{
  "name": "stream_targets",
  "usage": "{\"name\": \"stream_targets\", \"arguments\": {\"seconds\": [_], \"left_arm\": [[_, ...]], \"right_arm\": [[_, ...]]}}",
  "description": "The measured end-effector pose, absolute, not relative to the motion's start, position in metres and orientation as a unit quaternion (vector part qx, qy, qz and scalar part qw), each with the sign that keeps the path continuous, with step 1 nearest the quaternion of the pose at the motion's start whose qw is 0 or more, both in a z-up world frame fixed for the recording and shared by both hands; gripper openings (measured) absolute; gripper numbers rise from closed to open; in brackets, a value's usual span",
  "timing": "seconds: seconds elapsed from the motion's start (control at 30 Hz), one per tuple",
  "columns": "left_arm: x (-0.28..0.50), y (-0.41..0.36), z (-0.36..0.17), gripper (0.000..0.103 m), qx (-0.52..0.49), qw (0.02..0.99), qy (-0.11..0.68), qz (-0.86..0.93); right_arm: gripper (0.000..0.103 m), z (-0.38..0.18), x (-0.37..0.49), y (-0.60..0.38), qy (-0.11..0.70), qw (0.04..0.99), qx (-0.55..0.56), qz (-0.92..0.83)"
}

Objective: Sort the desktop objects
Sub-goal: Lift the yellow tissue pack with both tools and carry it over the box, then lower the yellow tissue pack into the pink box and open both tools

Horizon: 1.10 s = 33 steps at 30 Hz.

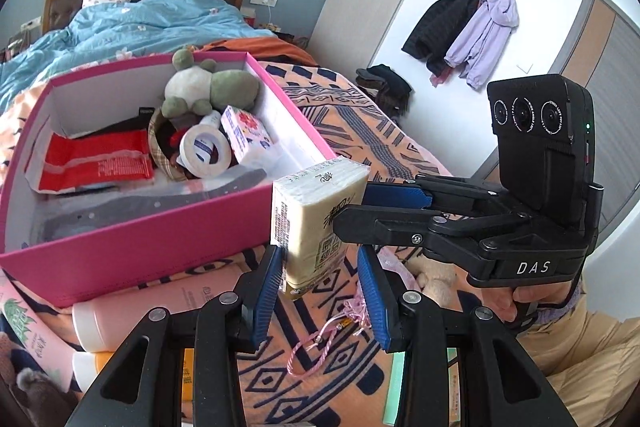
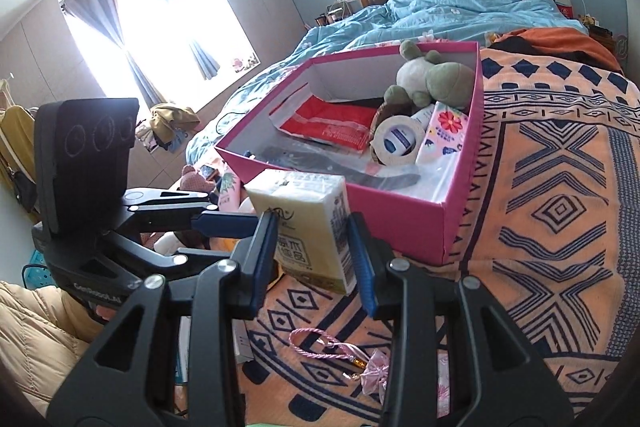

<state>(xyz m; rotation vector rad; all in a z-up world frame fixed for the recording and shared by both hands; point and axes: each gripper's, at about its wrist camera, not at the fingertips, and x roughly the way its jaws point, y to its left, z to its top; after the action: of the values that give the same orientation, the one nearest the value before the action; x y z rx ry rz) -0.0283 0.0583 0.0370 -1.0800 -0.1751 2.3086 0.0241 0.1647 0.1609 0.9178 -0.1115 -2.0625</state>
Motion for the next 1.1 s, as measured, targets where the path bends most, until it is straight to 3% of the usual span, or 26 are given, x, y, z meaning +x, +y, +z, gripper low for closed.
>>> {"name": "stream_targets", "arguments": {"seconds": [1.1], "left_arm": [[-0.080,0.049,0.070,0.039,-0.382,0.263,-0.058,0.884]], "right_arm": [[0.040,0.196,-0.024,0.149,-0.035,0.422,0.333,-0.842]]}}
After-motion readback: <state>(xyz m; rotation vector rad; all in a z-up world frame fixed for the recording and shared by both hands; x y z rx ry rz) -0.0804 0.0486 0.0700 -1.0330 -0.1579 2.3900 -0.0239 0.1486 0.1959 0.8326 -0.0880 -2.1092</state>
